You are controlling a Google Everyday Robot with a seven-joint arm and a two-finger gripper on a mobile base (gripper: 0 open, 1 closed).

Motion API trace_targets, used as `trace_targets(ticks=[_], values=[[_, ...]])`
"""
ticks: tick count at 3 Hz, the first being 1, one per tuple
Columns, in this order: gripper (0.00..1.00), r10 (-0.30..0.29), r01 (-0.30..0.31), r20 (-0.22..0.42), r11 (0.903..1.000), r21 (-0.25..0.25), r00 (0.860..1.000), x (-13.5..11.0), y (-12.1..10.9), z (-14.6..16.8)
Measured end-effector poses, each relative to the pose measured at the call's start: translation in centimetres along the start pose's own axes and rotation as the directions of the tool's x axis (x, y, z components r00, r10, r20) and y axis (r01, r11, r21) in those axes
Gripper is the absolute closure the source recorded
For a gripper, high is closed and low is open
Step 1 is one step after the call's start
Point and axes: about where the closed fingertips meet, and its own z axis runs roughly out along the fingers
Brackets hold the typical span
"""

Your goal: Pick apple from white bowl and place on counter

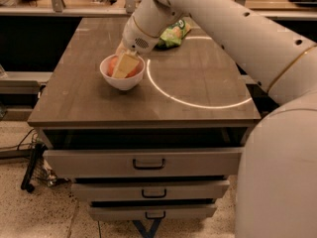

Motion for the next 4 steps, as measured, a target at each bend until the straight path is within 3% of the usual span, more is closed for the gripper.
trace_targets(ticks=[1, 2, 3, 4], values=[[0.56, -0.001, 0.001, -0.009, 1.0000, -0.009, 1.000, 0.3, -0.3, 0.7], [0.87, -0.008, 0.008, -0.010, 1.0000, -0.006, 1.000, 0.5, -0.8, 0.5], [1.00, -0.022, 0.022, 0.006, 0.9997, 0.013, 1.000, -0.1, -1.2, -0.6], [1.00, -0.055, 0.051, 0.049, 0.9950, 0.086, 0.997, -1.7, -2.7, -4.0]])
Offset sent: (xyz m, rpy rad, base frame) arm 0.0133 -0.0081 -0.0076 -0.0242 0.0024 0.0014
